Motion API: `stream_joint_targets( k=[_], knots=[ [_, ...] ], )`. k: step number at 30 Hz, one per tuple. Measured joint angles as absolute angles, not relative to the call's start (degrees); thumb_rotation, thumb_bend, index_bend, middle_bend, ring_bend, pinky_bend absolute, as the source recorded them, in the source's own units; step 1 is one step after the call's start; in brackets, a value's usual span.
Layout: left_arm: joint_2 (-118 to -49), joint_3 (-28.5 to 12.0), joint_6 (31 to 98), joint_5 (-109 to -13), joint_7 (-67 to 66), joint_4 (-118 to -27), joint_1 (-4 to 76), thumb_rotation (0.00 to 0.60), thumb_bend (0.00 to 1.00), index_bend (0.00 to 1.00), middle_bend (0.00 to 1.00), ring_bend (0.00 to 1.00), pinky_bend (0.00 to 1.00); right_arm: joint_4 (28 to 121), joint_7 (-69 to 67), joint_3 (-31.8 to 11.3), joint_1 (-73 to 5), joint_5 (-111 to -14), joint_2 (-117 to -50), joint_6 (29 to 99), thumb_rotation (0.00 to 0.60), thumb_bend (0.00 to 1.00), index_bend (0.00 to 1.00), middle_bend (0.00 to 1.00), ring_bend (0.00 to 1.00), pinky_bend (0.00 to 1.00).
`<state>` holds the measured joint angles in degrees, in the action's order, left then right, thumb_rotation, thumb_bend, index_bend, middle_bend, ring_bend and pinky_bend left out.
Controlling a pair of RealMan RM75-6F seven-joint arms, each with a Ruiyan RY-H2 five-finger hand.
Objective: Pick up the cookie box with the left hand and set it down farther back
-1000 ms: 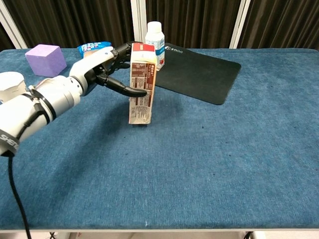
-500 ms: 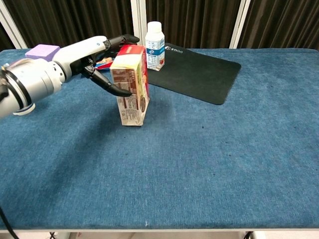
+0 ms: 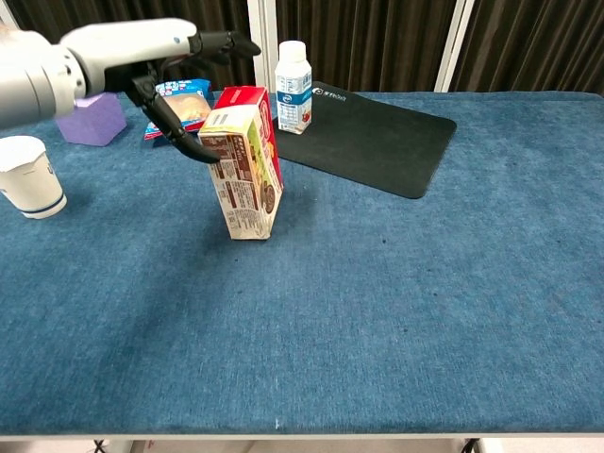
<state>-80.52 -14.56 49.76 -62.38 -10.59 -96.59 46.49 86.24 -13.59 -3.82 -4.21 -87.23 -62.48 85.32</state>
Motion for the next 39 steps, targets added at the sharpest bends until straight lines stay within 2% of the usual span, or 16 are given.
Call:
stream_joint_targets(
  k=[8,16,20,25,32,34,39],
  knots=[
    [-77.38,-14.21,50.92,-45.54,-29.16,-104.55,53.16,0.600,0.00,0.00,0.00,0.00,0.00,84.75,-14.98,-3.80,-4.12,-86.88,-62.89,85.16,0.600,0.00,0.00,0.00,0.00,0.00],
    [-78.79,-13.59,54.64,-31.53,-38.40,-106.52,60.73,0.600,0.00,0.00,0.00,0.00,0.02,83.84,-15.89,-3.82,-4.18,-86.40,-63.15,84.62,0.600,0.00,0.00,0.00,0.00,0.00],
    [-79.67,-13.31,55.99,-26.04,-40.40,-106.10,63.42,0.600,0.00,0.04,0.01,0.00,0.07,83.26,-16.40,-3.83,-4.23,-86.18,-63.36,84.26,0.600,0.00,0.00,0.00,0.00,0.00],
    [-80.59,-13.16,56.31,-21.03,-41.33,-104.25,65.71,0.600,0.01,0.15,0.11,0.08,0.20,82.90,-16.69,-3.79,-4.33,-86.24,-63.51,84.08,0.600,0.00,0.00,0.00,0.00,0.00],
    [-80.82,-12.49,55.53,-17.83,-40.97,-101.96,67.21,0.600,0.04,0.35,0.37,0.34,0.49,82.71,-16.96,-3.78,-4.27,-86.19,-63.57,84.09,0.600,0.00,0.00,0.00,0.00,0.00],
    [-80.54,-12.53,55.02,-18.07,-39.92,-101.98,67.02,0.600,0.05,0.37,0.42,0.38,0.53,82.72,-16.91,-3.77,-4.30,-86.22,-63.59,84.05,0.600,0.00,0.00,0.00,0.00,0.00],
    [-79.18,-13.13,54.15,-21.35,-35.55,-102.45,65.47,0.600,0.05,0.38,0.44,0.40,0.55,83.02,-16.65,-3.77,-4.27,-86.29,-63.43,84.18,0.600,0.00,0.00,0.00,0.00,0.00]
  ],
)
